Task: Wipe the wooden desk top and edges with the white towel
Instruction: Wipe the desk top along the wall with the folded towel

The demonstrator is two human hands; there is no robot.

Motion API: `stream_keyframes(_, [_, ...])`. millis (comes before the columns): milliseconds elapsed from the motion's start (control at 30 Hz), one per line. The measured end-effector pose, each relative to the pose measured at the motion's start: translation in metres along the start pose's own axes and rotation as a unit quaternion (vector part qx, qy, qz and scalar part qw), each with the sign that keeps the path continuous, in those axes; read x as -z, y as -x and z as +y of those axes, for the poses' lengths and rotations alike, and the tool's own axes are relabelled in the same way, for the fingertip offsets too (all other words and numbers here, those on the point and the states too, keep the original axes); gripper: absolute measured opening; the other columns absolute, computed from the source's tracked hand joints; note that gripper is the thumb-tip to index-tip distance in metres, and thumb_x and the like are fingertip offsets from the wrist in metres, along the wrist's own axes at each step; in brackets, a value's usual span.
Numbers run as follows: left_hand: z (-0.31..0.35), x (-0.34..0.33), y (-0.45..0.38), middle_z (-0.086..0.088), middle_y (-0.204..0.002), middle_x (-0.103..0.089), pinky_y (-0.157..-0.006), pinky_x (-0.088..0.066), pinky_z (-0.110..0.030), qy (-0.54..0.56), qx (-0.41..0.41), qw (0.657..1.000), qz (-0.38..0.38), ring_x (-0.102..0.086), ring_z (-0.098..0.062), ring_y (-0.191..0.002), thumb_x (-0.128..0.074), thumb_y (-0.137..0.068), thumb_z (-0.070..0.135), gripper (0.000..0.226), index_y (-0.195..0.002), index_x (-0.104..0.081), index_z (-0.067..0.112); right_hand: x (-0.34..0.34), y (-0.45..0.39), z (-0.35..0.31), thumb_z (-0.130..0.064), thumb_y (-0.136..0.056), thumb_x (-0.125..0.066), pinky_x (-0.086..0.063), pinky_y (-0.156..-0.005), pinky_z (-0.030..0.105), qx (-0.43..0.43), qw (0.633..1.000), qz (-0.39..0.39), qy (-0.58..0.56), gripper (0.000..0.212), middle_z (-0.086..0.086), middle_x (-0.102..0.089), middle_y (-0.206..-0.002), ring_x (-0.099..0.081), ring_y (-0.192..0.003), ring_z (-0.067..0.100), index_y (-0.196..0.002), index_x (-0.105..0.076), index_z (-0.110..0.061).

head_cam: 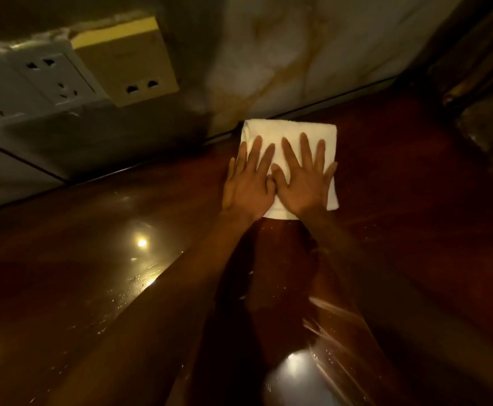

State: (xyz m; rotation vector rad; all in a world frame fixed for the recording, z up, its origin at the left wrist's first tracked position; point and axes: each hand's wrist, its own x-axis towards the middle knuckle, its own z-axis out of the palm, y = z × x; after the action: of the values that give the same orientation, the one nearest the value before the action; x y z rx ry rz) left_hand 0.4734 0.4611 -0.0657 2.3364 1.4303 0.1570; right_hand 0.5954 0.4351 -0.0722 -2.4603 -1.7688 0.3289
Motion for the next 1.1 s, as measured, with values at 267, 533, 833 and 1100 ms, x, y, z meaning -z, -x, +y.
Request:
stream_keyframes(267, [0.001, -0.004, 0.0, -0.004, -0.16, -0.001, -0.12, -0.006, -0.042, 0.018, -0.013, 0.999, 0.031, 0.004, -0.025, -0.147, -0.034, -0.096, 0.028, 0.059, -0.15, -0.008, 0.022, -0.001, -0.002, 0.003, -0.053, -0.095, -0.032, -0.006, -0.113, 0.062, 0.012, 1.0, 0.028, -0.005, 0.058, 0.003, -0.009, -0.16, 0.002, -0.146, 0.033, -0.148, -0.015, -0.036])
stream_keyframes(533, [0.009, -0.011, -0.003, -0.007, -0.158, -0.015, -0.118, -0.014, -0.04, 0.099, 0.009, 0.991, 0.089, -0.007, -0.026, -0.147, -0.038, -0.091, 0.024, 0.058, -0.147, -0.024, 0.021, -0.001, -0.01, 0.012, -0.055, -0.093, -0.024, -0.008, -0.114, 0.058, 0.046, 0.998, 0.03, 0.012, 0.06, 0.003, -0.011, -0.16, -0.001, -0.146, 0.032, -0.148, -0.017, -0.034])
stream_keyframes(833, [0.052, -0.019, -0.03, -0.015, -0.153, -0.026, -0.118, -0.017, -0.044, 0.14, 0.04, 0.98, 0.139, -0.017, -0.032, -0.144, -0.037, -0.092, 0.019, 0.051, -0.142, -0.033, 0.01, 0.007, -0.042, 0.05, -0.046, -0.093, -0.021, -0.012, -0.114, 0.054, 0.095, 0.995, 0.034, 0.02, 0.058, 0.004, -0.013, -0.159, -0.005, -0.146, 0.029, -0.149, -0.018, -0.03])
stream_keyframes(1100, [0.103, -0.04, -0.078, -0.014, -0.153, -0.028, -0.118, -0.019, -0.043, 0.133, 0.022, 0.981, 0.139, -0.018, -0.03, -0.144, -0.036, -0.091, 0.019, 0.052, -0.143, -0.035, 0.011, 0.023, -0.073, 0.111, -0.042, -0.093, -0.023, -0.011, -0.114, 0.053, 0.076, 0.996, 0.048, 0.011, 0.057, 0.004, -0.014, -0.159, -0.006, -0.146, 0.027, -0.148, -0.021, -0.029])
